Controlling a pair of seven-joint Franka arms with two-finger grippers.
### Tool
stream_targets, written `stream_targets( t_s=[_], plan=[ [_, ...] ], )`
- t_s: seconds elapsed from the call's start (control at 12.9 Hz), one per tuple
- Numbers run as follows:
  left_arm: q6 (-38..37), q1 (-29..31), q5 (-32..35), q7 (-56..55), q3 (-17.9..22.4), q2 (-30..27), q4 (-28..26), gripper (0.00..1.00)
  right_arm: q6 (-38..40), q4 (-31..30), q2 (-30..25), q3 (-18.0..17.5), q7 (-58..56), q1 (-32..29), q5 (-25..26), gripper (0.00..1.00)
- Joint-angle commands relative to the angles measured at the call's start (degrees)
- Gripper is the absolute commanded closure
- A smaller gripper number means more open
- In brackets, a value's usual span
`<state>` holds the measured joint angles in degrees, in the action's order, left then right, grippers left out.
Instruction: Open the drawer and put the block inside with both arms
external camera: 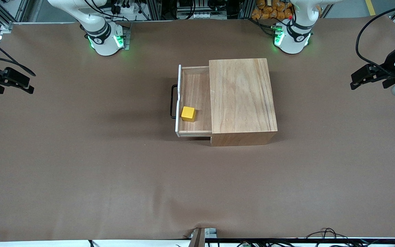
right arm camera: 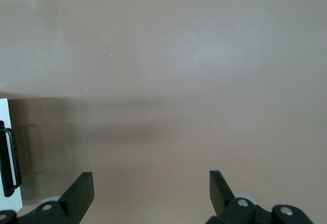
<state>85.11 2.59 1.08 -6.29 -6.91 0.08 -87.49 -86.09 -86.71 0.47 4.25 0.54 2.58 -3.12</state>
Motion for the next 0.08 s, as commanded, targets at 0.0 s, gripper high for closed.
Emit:
stream_targets(
  t_s=[0.0],
  plan=[
    [-2.2,0.4,-0.8,-1.6,-0.2,-0.2,0.8,0.0,1.1,1.1,0.6,-0.4,0.2,-0.8,-0.8,0.0]
  ],
)
